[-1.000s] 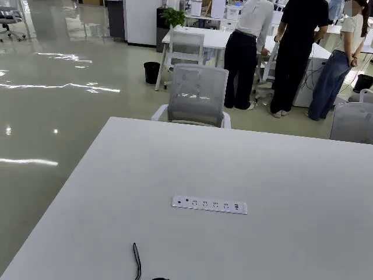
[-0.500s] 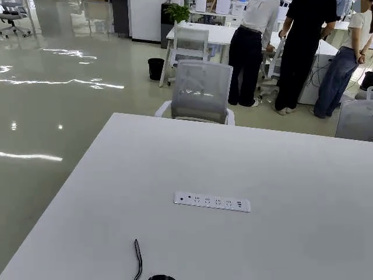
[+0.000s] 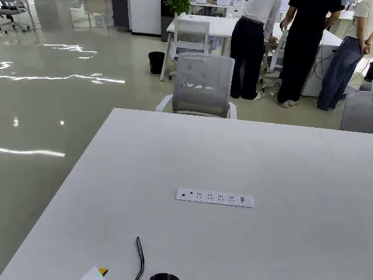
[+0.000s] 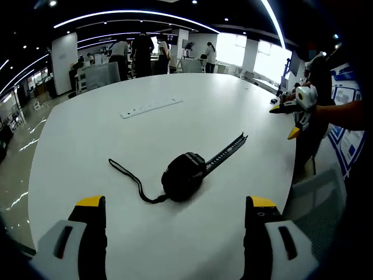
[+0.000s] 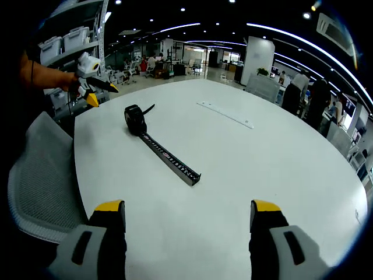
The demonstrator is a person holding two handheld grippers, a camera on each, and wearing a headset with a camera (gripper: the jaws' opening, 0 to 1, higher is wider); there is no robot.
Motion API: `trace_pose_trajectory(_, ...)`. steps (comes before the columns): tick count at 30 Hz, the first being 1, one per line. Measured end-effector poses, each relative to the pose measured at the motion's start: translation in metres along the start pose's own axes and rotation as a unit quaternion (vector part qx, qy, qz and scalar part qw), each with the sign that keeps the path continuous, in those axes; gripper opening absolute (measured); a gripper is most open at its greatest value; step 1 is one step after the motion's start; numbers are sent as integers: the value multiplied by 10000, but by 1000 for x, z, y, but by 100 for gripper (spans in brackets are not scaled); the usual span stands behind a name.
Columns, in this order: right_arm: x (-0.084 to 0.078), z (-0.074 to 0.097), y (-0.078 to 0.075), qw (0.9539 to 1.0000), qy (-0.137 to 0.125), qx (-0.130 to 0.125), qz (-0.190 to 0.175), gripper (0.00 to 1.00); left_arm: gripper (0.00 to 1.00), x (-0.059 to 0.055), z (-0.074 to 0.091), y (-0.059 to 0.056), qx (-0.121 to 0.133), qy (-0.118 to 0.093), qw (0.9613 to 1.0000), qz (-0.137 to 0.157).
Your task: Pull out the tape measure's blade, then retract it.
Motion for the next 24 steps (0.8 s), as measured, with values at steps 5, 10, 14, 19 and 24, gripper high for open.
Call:
trace_pose_trajectory(5, 3, -12, -1, 9998, 59, 132, 115, 88, 99, 4, -14, -11, 200, -105, 9994, 269)
trace_pose_trajectory(10, 3, -24, -2, 9995, 117, 218, 205, 87, 99, 2, -28, -20, 511, -78, 9957, 766)
trace_pose_trajectory(14, 4, -36, -2, 9987, 199, 304, 346, 83, 99, 3, -37, -25, 680, -192, 9921, 1038)
trace_pose_trajectory(19, 11, -49, 1, 9973, 226, 434, 547, 80, 99, 6, -42, -21, 1068, -377, 9870, 1136)
trace_pose_trajectory(24, 11, -62, 1, 9947, 313, 546, 812, 77, 99, 8, -50, -19, 1202, -476, 9808, 1456)
Point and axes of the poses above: the centre of the closed fingertips' face, and the gripper's own axes: z roughly backward along the fingers, y roughly to its left, x roughly out of its top, the point moved 4 cm from there along z, roughly backward along the fingers, and after that the axes turned 7 degrees about -x, right-handed, at the moved point
